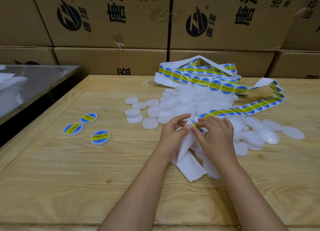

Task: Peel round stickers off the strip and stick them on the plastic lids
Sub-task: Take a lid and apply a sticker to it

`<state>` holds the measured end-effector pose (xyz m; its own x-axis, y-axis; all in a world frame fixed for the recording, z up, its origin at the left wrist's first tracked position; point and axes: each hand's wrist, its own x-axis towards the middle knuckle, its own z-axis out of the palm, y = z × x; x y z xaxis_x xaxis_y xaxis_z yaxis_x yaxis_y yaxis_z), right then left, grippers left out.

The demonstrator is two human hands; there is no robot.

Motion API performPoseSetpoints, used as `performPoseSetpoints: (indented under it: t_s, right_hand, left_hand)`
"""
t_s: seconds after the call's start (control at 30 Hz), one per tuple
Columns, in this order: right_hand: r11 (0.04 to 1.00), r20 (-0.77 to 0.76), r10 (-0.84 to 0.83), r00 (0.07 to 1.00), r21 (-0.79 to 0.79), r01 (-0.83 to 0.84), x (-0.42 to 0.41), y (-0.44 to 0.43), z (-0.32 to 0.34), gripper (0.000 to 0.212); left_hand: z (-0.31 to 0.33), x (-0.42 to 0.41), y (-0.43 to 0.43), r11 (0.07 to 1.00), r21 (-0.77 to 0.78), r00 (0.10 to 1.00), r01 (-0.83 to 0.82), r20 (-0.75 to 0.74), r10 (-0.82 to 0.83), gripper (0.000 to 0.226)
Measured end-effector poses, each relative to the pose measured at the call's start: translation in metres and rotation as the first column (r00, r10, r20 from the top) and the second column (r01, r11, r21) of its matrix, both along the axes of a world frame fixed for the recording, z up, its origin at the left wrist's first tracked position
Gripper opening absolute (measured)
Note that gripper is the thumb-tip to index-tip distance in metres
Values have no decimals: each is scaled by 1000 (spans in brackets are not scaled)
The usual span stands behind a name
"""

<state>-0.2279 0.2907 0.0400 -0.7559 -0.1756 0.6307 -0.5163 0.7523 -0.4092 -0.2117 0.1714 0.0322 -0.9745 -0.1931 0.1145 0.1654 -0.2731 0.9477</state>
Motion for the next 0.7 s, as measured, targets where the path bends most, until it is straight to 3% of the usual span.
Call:
performPoseSetpoints:
  t_s: [0.1, 0.27, 0.4, 0.53, 0.6, 0.7]
  right_hand:
    - [1000, -2, 17, 1000, -19, -17, 1, 0, 2, 5]
    - [978, 137, 4, 991, -208, 25, 1, -1, 5, 6]
    - [944, 74, -58, 996, -322, 79, 1, 2, 8, 8]
    - [933, -125, -77, 989, -358, 27, 5, 2, 12, 10]
    - [935, -231, -61, 971, -353, -26, 7, 1, 13, 11]
    - [956, -346, 15, 938, -269, -115, 9, 0, 12, 16]
  left_hand:
    - [0, 1, -2, 990, -128, 998, -53, -34, 49, 36]
    - [-1, 1, -4, 973, -219, 996, -68, -73, 53, 40]
    - [-4, 0, -5, 958, -271, 994, -94, -75, 76, 32]
    - [-6, 0, -7, 948, -306, 996, -87, -14, 87, 30]
    - [-4, 0, -8, 961, -273, 998, -54, 25, 63, 33]
    - [2, 1, -10, 1000, 17, 999, 25, 47, -26, 30]
